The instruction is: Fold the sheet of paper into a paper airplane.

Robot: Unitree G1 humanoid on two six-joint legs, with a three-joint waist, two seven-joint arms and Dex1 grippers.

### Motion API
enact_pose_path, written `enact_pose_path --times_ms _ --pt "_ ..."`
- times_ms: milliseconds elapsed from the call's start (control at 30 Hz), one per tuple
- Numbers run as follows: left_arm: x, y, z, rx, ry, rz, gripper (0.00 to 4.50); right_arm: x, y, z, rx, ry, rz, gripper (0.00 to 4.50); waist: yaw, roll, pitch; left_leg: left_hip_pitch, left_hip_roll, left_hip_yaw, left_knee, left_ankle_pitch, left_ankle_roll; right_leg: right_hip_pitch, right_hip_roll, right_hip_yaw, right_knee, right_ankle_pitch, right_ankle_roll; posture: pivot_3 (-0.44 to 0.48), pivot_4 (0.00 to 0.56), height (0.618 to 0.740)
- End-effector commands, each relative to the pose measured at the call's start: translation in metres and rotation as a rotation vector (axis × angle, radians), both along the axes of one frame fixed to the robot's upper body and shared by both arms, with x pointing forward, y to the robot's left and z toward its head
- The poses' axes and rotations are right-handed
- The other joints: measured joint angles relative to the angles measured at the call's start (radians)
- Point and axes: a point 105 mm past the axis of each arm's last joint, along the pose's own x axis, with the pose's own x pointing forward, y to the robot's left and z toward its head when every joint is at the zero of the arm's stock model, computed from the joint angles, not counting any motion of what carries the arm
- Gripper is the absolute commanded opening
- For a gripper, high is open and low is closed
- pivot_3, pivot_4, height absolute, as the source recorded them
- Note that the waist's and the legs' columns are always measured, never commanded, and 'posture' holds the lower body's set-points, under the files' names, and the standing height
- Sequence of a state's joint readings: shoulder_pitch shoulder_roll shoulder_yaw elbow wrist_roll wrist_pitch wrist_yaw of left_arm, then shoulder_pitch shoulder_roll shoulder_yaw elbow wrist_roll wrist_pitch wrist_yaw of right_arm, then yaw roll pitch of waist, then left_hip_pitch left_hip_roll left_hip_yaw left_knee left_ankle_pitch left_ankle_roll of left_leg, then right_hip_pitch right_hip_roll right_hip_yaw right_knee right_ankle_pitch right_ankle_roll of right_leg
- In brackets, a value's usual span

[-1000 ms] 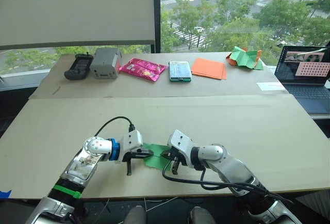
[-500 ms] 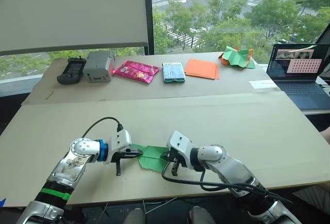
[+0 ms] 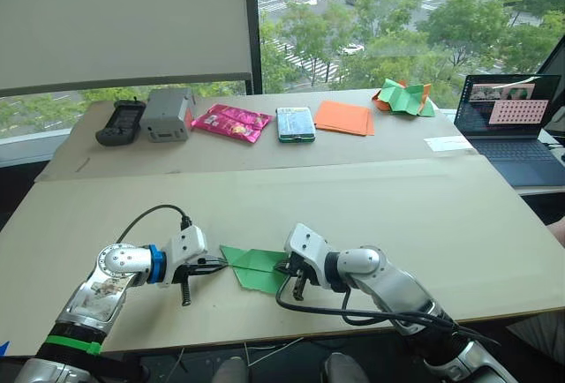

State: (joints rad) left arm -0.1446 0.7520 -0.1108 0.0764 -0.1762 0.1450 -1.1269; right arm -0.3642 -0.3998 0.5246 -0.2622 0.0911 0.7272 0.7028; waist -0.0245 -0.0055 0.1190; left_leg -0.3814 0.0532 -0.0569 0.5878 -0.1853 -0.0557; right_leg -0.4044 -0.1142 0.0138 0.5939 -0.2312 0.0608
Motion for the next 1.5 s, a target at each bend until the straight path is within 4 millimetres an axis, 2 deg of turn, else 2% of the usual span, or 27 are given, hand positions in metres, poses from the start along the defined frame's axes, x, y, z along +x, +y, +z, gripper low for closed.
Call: enact_pose_path --times_ms 33,67,167,300,400,467,533,667,867,1167,1200,1500 --pt "-0.012 0.021 -0.020 0.039 0.118 0.087 0.00 0.003 -0.007 -0.010 -0.045 0.011 -0.029 0.01 -0.003 -0.001 0.001 0.000 0.000 0.000 0.000 0.000 0.000 0.000 0.000 0.000 0.000 0.000 0.000 0.000 0.150 0.706" --pt "-0.012 0.020 -0.015 0.016 0.116 0.089 0.00 0.005 -0.006 -0.005 -0.032 -0.008 -0.028 0.01 -0.005 -0.001 0.001 0.000 0.000 0.000 0.000 0.000 0.000 -0.001 0.000 0.000 0.000 0.000 0.000 0.000 0.150 0.706" --pt "-0.013 0.018 0.011 -0.075 0.086 0.109 0.00 0.010 0.004 0.026 0.080 -0.073 -0.023 0.01 -0.016 -0.005 0.006 -0.001 0.000 0.000 -0.002 0.000 0.000 -0.002 0.000 0.000 0.000 0.000 0.000 0.000 0.150 0.706" --pt "-0.021 0.010 0.057 -0.257 0.053 0.119 0.00 0.008 0.003 0.065 0.168 -0.121 -0.013 0.01 -0.013 -0.012 0.015 -0.010 0.000 0.000 -0.006 0.000 0.001 -0.012 0.001 0.000 0.000 0.000 0.000 0.000 0.150 0.706" --pt "-0.033 0.005 0.066 -0.306 0.078 0.100 0.00 0.004 0.003 0.087 0.234 -0.119 -0.007 0.94 -0.005 -0.015 0.016 -0.010 0.001 0.000 -0.007 0.002 0.003 -0.013 0.002 0.000 0.002 0.002 -0.002 0.000 0.150 0.706" --pt "-0.037 0.005 0.064 -0.327 0.098 0.115 0.00 0.002 0.001 0.096 0.263 -0.113 -0.010 1.60 0.000 -0.014 0.016 -0.008 0.001 0.000 -0.009 0.002 0.002 -0.013 0.002 0.000 0.001 0.002 -0.002 0.000 0.150 0.706" --pt "-0.039 0.007 0.059 -0.322 0.111 0.131 0.00 0.003 -0.001 0.097 0.268 -0.102 -0.023 2.31 0.005 -0.014 0.017 -0.008 0.001 0.000 -0.009 0.001 0.001 -0.013 0.002 0.000 0.001 0.002 -0.002 0.000 0.150 0.706" --pt "-0.039 0.007 0.054 -0.325 0.119 0.151 0.00 0.007 -0.006 0.081 0.222 -0.071 -0.034 3.67 0.011 -0.015 0.019 -0.009 0.000 0.000 -0.008 0.001 0.001 -0.015 0.001 0.000 -0.001 0.001 -0.003 0.000 0.150 0.706" --pt "-0.042 -0.001 0.048 -0.320 0.123 0.148 0.00 0.021 -0.008 0.058 0.212 0.006 -0.047 3.67 0.009 -0.015 0.019 -0.009 0.000 0.000 -0.008 0.001 0.001 -0.016 0.001 0.000 -0.003 0.001 -0.003 0.000 0.150 0.706" --pt "-0.046 -0.005 0.050 -0.322 0.127 0.153 0.00 0.020 -0.006 0.041 0.261 0.133 -0.026 3.67 0.011 -0.016 0.018 -0.008 0.001 0.000 -0.008 0.005 0.007 -0.015 0.003 0.001 0.001 0.004 -0.005 0.000 0.150 0.706" --pt "-0.046 -0.006 0.050 -0.322 0.127 0.153 0.00 0.019 -0.005 0.041 0.269 0.140 -0.024 3.15 0.011 -0.016 0.018 -0.008 0.001 0.000 -0.008 0.004 0.007 -0.015 0.003 0.001 0.001 0.004 -0.005 0.000 0.150 0.706" --pt "-0.046 -0.006 0.054 -0.326 0.121 0.176 0.00 0.015 -0.002 0.035 0.286 0.163 -0.014 0.09 0.012 -0.016 0.018 -0.008 0.000 0.000 -0.007 0.001 0.002 -0.015 0.003 0.001 0.001 0.004 -0.005 0.000 0.150 0.706"
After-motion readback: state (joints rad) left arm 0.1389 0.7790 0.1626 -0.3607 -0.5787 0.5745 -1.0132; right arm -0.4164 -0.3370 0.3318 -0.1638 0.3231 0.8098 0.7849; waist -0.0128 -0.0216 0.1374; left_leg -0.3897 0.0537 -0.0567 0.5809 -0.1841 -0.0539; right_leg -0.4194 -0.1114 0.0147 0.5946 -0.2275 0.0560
